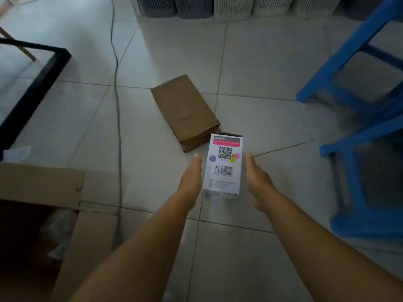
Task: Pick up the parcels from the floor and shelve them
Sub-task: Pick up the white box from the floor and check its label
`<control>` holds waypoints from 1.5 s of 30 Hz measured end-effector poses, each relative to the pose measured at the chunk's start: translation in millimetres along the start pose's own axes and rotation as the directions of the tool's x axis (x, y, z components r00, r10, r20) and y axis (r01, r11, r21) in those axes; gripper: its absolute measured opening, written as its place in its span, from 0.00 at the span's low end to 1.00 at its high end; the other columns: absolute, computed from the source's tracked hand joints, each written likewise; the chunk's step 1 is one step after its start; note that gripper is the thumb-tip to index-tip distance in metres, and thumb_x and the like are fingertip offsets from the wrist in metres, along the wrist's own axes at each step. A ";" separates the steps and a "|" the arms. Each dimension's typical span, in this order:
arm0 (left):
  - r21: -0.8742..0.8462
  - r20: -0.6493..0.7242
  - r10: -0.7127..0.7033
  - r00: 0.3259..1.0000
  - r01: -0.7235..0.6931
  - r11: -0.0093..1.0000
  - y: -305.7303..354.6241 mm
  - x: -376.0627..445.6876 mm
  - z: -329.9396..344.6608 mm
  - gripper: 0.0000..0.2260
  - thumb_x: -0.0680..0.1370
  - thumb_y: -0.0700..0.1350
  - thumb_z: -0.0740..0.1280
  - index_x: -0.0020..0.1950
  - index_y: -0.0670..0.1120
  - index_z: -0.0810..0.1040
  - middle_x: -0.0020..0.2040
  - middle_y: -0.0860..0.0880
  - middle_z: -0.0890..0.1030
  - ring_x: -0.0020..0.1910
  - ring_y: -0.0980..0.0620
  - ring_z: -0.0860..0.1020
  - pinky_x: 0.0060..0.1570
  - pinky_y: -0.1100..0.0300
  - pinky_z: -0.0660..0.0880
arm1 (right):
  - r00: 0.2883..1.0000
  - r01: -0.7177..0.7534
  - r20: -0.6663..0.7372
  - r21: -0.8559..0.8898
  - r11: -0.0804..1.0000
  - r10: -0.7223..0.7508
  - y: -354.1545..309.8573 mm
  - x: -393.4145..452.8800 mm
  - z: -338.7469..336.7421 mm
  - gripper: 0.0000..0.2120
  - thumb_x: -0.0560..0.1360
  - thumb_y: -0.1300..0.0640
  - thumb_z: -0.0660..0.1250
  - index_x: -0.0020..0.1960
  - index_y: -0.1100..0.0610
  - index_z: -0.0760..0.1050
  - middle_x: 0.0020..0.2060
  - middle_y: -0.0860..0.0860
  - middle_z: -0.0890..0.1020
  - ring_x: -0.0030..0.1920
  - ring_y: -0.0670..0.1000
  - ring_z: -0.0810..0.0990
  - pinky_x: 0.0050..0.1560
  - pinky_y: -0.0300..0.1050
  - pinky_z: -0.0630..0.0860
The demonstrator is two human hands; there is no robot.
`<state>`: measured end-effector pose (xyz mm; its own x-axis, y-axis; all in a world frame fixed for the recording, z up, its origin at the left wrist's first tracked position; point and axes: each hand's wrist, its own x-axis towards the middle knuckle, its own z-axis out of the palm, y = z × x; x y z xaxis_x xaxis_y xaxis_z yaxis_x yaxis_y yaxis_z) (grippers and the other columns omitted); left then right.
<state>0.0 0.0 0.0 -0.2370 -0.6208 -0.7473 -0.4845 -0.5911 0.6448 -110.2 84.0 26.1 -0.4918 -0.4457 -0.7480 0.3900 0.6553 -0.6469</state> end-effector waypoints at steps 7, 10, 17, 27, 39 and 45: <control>0.110 0.067 0.079 0.995 -0.086 0.990 -15.9 68.3 15.2 0.28 0.84 0.58 0.47 0.73 0.42 0.69 0.72 0.41 0.72 0.70 0.42 0.70 0.65 0.52 0.65 | 0.990 0.125 -0.057 -0.089 0.988 -0.130 38.1 89.7 20.4 0.17 0.83 0.46 0.50 0.63 0.54 0.69 0.49 0.53 0.80 0.44 0.50 0.77 0.41 0.44 0.70; 0.151 0.083 0.088 0.993 -0.100 0.984 -22.6 91.7 22.0 0.27 0.84 0.59 0.47 0.71 0.43 0.71 0.68 0.42 0.75 0.63 0.43 0.73 0.56 0.55 0.65 | 0.988 0.137 -0.055 -0.128 0.982 -0.145 48.1 116.3 26.0 0.13 0.84 0.48 0.50 0.63 0.53 0.65 0.40 0.48 0.75 0.37 0.45 0.74 0.31 0.40 0.68; 0.080 0.110 0.116 0.987 -0.125 0.989 -20.9 118.4 32.9 0.28 0.83 0.60 0.45 0.64 0.45 0.76 0.53 0.45 0.79 0.43 0.50 0.78 0.45 0.59 0.70 | 0.986 0.111 -0.098 -0.228 0.967 -0.136 59.7 149.0 32.1 0.23 0.81 0.48 0.56 0.73 0.57 0.61 0.61 0.55 0.75 0.50 0.53 0.76 0.44 0.46 0.76; 0.048 0.219 0.201 0.955 -0.216 0.975 -26.4 120.8 51.6 0.27 0.84 0.57 0.45 0.63 0.48 0.80 0.49 0.49 0.79 0.42 0.52 0.75 0.40 0.61 0.71 | 0.981 0.006 -0.186 -0.300 0.954 -0.064 69.3 161.8 10.7 0.55 0.67 0.33 0.71 0.79 0.52 0.41 0.72 0.62 0.58 0.72 0.64 0.61 0.67 0.62 0.67; -0.027 0.217 0.191 0.957 -0.189 0.982 -29.7 132.1 29.3 0.12 0.83 0.55 0.55 0.44 0.55 0.71 0.41 0.52 0.77 0.38 0.55 0.76 0.35 0.61 0.73 | 0.983 0.079 0.149 0.165 0.983 -0.104 78.1 170.1 -24.4 0.38 0.66 0.48 0.74 0.72 0.51 0.64 0.53 0.55 0.82 0.49 0.56 0.80 0.40 0.50 0.78; -0.080 0.373 0.212 0.903 -0.196 0.977 -34.2 135.6 19.7 0.35 0.64 0.73 0.62 0.64 0.54 0.77 0.52 0.44 0.82 0.49 0.44 0.79 0.53 0.50 0.75 | 0.865 0.078 0.426 0.410 0.909 -0.266 78.3 169.7 -36.7 0.37 0.49 0.49 0.82 0.58 0.53 0.80 0.46 0.57 0.87 0.42 0.57 0.87 0.38 0.53 0.84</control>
<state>-32.1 -53.9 -126.6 -0.6307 -0.4940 -0.5984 -0.3600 -0.4968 0.7896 -191.8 82.0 -146.1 -0.1973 -0.8194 -0.5382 0.6352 0.3113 -0.7068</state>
